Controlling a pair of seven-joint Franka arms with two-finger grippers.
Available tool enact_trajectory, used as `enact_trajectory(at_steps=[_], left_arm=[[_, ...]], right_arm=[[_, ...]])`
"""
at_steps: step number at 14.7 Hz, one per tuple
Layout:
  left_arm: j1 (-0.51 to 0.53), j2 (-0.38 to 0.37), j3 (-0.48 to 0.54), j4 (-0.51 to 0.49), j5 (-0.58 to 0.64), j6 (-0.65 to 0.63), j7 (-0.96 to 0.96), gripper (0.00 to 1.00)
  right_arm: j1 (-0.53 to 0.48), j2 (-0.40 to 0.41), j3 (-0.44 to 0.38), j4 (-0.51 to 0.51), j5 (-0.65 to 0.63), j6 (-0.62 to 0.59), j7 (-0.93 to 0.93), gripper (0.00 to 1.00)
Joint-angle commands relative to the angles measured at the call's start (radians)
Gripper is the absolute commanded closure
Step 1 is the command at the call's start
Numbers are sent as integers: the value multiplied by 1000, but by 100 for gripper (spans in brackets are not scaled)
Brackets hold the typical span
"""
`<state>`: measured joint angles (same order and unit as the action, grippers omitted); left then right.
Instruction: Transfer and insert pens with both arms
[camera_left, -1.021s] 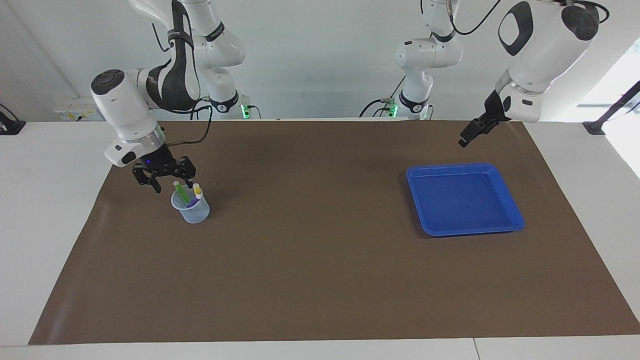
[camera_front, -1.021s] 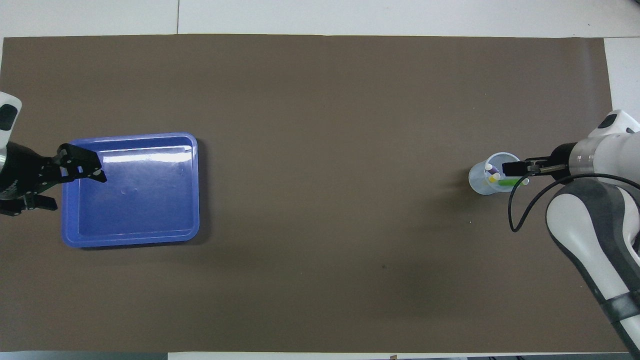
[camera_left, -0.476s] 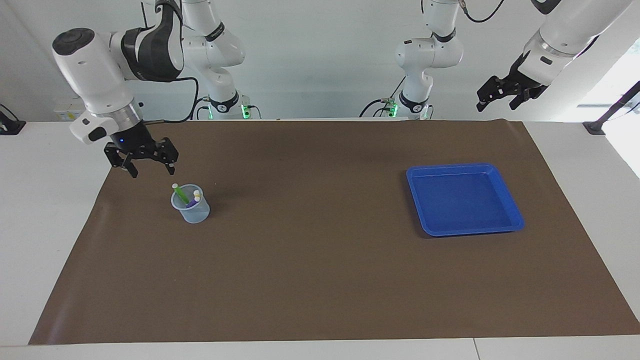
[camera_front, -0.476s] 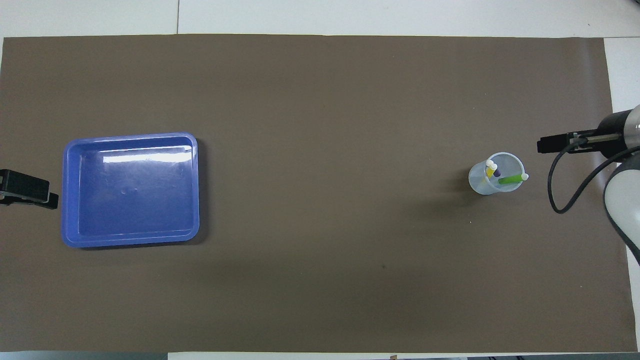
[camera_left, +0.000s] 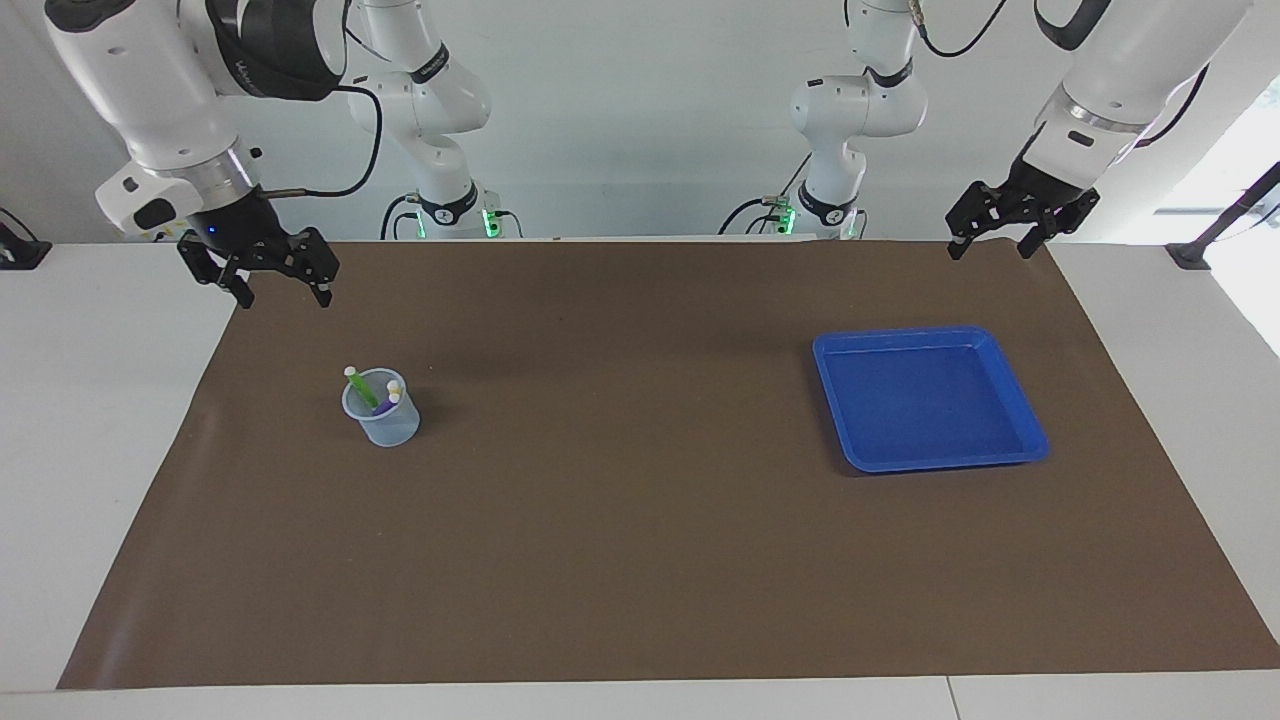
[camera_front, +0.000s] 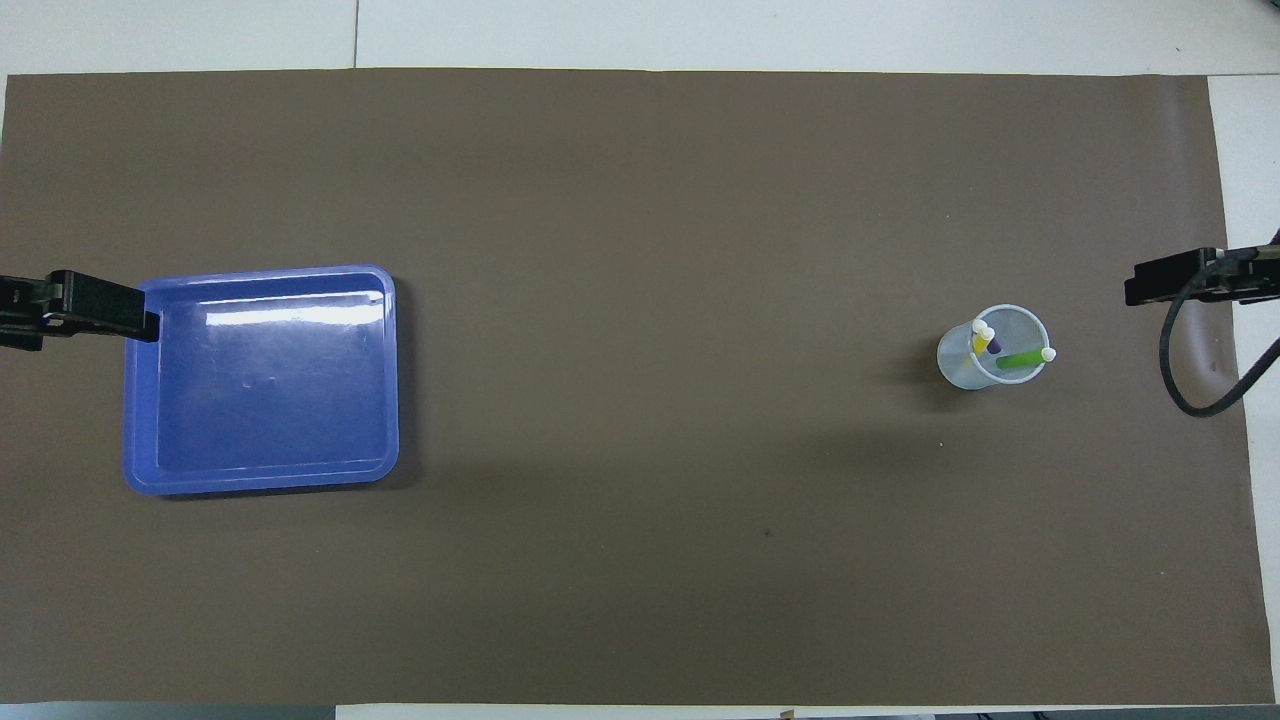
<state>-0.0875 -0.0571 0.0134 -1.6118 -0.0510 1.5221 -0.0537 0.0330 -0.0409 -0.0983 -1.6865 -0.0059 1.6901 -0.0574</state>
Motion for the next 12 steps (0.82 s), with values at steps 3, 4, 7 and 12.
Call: enact_trajectory(at_steps=[3, 4, 7, 12], left_arm=[[-9, -21, 5, -11, 22, 0, 12, 0], [-14, -23, 5, -11, 22, -16, 12, 0], [-15, -36, 2, -11, 28, -54, 25, 0], [-17, -35, -1, -13, 71, -42, 64, 0]], right_arm=[[-21, 15, 94, 107, -34, -141, 40, 0], [-21, 12, 95, 103, -35, -141, 45, 0], [-22, 9, 97, 96, -36, -141, 48, 0], [-24, 13, 97, 102, -36, -162, 56, 0]])
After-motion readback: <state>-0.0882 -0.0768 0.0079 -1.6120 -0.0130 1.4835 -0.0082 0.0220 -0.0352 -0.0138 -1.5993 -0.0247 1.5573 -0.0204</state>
